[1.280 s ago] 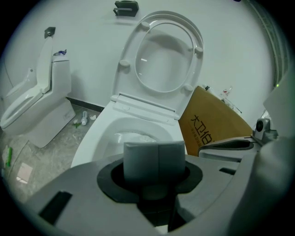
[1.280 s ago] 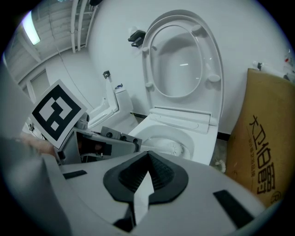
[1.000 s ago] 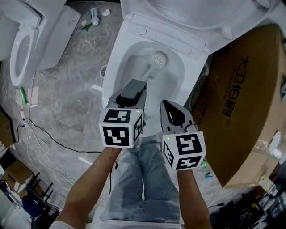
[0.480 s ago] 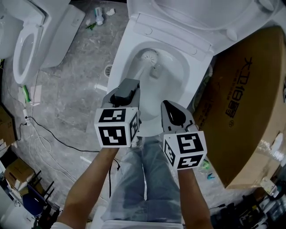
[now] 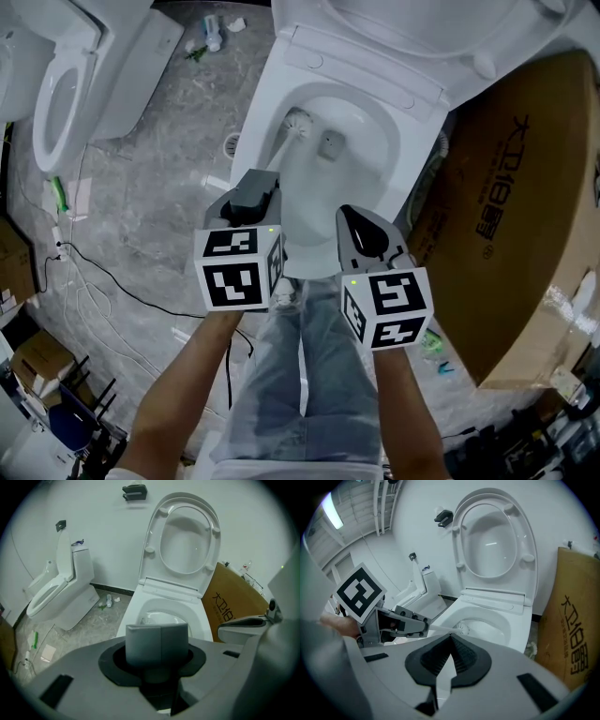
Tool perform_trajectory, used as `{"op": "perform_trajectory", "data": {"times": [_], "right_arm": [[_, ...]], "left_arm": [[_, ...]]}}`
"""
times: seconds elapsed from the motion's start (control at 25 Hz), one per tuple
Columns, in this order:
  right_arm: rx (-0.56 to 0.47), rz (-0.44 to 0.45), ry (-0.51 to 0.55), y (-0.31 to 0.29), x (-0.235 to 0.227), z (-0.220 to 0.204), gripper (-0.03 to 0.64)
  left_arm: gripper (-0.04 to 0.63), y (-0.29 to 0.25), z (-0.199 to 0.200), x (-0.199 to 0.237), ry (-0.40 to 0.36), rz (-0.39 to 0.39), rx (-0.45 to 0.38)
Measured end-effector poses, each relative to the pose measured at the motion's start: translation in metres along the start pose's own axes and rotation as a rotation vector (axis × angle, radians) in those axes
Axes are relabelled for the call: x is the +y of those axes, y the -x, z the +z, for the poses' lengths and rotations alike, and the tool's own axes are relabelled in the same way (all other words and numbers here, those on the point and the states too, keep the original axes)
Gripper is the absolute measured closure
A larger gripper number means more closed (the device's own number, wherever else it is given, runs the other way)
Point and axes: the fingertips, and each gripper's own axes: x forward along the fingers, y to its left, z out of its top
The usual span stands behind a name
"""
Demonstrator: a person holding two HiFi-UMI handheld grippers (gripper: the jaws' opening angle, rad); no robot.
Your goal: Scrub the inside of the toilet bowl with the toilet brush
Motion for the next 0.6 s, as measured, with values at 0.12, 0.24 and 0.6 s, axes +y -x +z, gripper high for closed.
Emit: {"op": "perform_trajectory", "data": {"times": [0.12, 0.24, 0.6], "right_arm": [[-0.004, -0.003, 0.007, 0.001, 0.003, 0.000, 0.615], [-0.010, -0.010, 0.007, 0.005, 0.008, 0.000, 0.615], [-0.017, -0.029, -0.002, 0.018, 0.019, -0.004, 0.614]], "left_arm": [[0.439, 0.005, -0.008, 0.002, -0.021, 0.011, 0.022], [0.439, 0.013, -0.016, 0.002, -0.050, 0.023, 0.040], [0.439, 0.033, -0.036, 0.001, -0.111, 0.024, 0.128]]}}
